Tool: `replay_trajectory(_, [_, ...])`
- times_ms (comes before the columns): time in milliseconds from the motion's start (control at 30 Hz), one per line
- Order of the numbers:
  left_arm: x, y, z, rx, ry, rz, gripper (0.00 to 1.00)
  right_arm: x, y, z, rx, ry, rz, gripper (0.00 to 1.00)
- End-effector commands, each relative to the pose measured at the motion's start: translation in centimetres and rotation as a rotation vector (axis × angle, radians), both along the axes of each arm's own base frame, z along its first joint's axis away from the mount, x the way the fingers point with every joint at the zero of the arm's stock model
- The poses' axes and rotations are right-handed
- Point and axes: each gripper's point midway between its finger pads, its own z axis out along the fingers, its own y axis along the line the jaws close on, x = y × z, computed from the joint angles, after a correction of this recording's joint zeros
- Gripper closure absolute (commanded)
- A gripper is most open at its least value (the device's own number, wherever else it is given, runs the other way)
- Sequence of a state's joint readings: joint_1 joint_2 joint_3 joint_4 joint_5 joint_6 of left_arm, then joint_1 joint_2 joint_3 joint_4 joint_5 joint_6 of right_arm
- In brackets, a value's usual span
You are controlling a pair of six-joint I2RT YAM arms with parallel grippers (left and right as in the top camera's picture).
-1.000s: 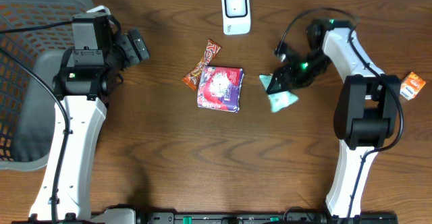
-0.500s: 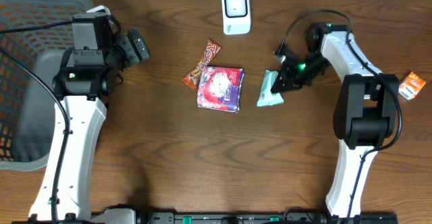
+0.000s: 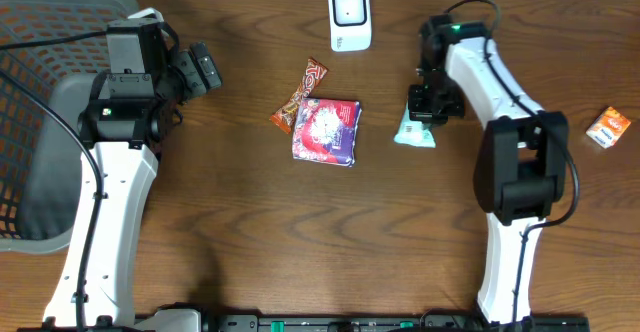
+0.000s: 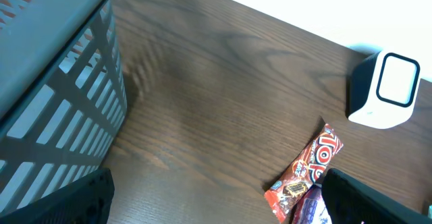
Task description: Scan the item barcode
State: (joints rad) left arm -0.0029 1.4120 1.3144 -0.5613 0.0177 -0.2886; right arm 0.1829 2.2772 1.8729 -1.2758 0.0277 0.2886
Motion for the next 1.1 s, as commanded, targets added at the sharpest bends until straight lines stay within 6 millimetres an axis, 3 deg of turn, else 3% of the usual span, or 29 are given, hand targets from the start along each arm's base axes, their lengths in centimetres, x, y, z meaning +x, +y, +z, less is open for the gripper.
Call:
replay_trajectory(0, [0.2, 0.0, 0.3, -0.002, -0.007, 0.005, 0.02, 1.7, -3.7, 2.2, -0.405, -0.177, -0.158, 0.99])
replay_trajectory(267, [0.2, 0.0, 0.3, -0.002, -0.007, 0.005, 0.02, 2.8, 0.0, 2.7, -0.442, -0.279, -0.073, 0.99])
replay_trajectory(300, [0.2, 0.0, 0.3, -0.002, -0.007, 0.005, 0.02, 2.7, 0.1, 2.6, -0.436, -0.274, -0.071, 0.94])
replay_trajectory(500, [0.2, 0.0, 0.3, -0.002, -0.007, 0.005, 0.02, 2.1, 1.5, 1.7, -0.318, -0.209, -0.02, 0.42])
replay_trajectory(567, [0.2, 0.0, 0.3, -0.002, -0.007, 0.005, 0.02, 2.0, 1.6, 1.4, -0.278, -0.19, -0.029, 0.36])
replay_trajectory(700, [0.2, 0.0, 0.3, -0.002, -0.007, 0.005, 0.02, 2.1, 2.3, 0.7, -0.099, -0.139, -0.008, 0.32])
replay_trajectory(900, [0.2, 0.0, 0.3, -0.002, -0.007, 0.005, 0.02, 2.7, 5.5, 1.6, 0.413, -0.099, 0.069, 0.27])
replay_trajectory(967, [0.2, 0.0, 0.3, -0.002, -0.007, 0.005, 0.02, 3.0, 5.5, 2.2, 0.515, -0.102, 0.046, 0.26])
replay_trajectory(1067, [0.2, 0.0, 0.3, -0.002, -0.007, 0.005, 0.02, 2.9, 4.1, 1.9, 0.533, -0.092, 0.005, 0.26])
